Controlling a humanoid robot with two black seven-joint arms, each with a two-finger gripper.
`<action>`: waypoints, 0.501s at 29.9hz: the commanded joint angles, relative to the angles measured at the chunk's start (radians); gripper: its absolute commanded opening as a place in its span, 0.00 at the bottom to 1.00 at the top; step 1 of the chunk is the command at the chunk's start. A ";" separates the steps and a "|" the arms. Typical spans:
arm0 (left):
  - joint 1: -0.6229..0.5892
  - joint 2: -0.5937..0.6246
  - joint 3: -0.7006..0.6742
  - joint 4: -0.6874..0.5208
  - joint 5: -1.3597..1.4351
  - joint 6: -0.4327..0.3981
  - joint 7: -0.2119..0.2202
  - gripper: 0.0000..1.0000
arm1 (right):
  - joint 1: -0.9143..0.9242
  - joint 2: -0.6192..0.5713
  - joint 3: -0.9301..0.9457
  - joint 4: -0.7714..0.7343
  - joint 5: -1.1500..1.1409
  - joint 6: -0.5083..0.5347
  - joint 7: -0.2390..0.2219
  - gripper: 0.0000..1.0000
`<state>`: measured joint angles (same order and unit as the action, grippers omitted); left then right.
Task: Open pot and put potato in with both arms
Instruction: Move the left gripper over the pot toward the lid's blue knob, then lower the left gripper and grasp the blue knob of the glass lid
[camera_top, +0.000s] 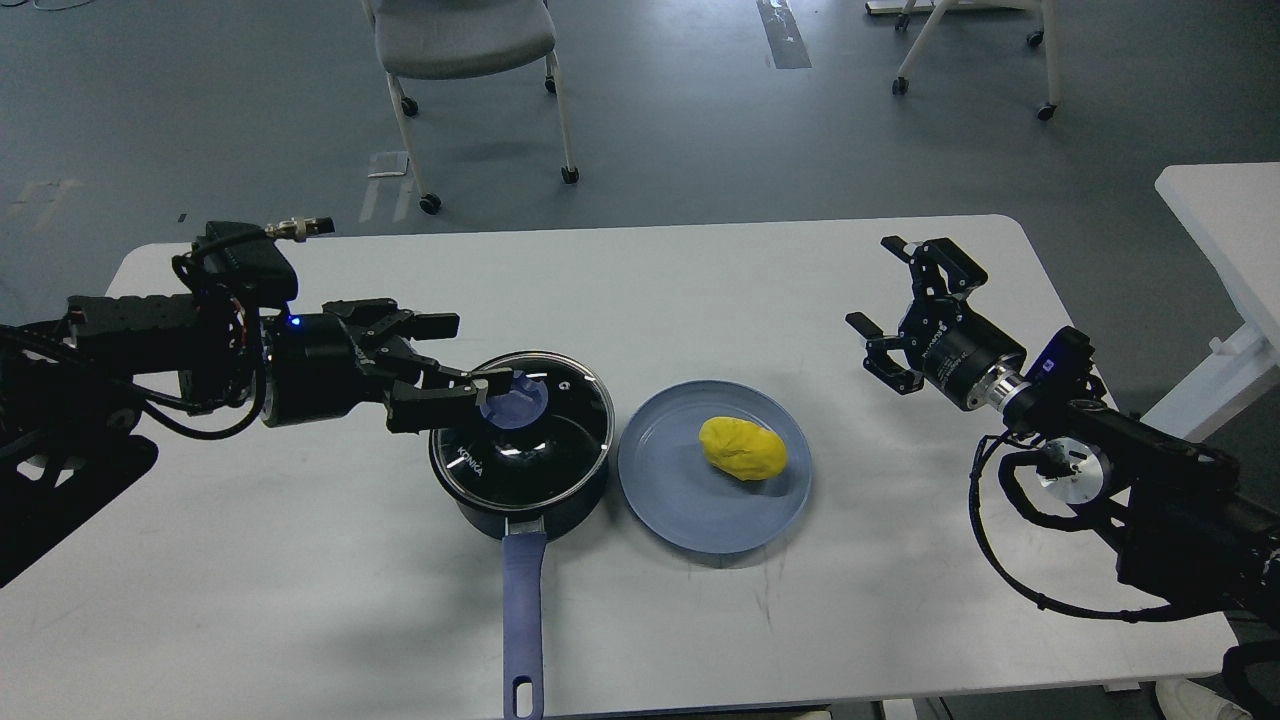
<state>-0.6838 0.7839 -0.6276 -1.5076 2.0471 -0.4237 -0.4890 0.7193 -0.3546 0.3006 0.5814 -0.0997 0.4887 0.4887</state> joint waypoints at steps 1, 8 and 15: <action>-0.115 -0.003 0.143 0.013 0.018 -0.006 0.000 0.98 | 0.000 0.000 0.000 0.000 0.000 0.000 0.000 1.00; -0.186 -0.034 0.226 0.023 0.015 -0.065 0.000 0.98 | 0.000 -0.001 0.000 0.000 0.000 0.000 0.000 1.00; -0.189 -0.064 0.238 0.076 0.015 -0.065 0.000 0.98 | -0.001 -0.001 0.000 0.000 0.000 0.000 0.000 1.00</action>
<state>-0.8720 0.7256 -0.3951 -1.4439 2.0624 -0.4884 -0.4887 0.7180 -0.3560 0.3006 0.5813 -0.0997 0.4887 0.4887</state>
